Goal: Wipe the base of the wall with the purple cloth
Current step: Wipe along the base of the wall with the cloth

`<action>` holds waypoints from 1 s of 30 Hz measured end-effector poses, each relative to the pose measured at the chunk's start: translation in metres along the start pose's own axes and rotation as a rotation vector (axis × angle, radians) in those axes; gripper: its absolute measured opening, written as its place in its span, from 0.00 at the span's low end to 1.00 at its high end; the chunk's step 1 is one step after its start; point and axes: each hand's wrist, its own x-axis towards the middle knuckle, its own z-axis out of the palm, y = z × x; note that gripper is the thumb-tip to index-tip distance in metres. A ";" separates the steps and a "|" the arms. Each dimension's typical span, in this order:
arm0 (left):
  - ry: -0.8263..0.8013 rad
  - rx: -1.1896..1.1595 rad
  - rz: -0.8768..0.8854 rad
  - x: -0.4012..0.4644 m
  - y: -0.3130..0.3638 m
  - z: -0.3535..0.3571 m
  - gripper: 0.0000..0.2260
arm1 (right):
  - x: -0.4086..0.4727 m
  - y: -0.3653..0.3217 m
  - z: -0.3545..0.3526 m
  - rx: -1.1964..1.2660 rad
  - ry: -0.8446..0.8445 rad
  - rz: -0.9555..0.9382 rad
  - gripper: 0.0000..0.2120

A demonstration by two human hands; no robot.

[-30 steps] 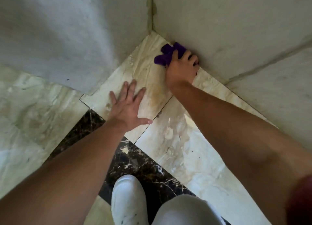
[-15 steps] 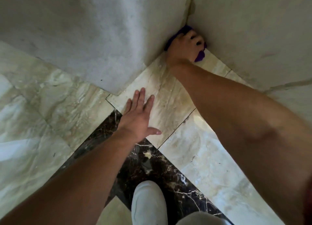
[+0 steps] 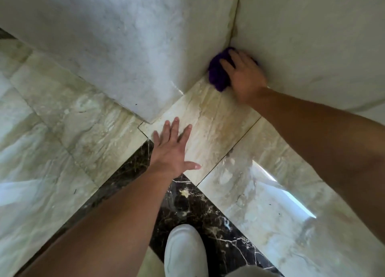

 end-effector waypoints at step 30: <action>-0.066 -0.408 -0.323 -0.092 -0.096 0.051 0.52 | -0.059 -0.185 0.012 0.111 -0.257 -0.096 0.32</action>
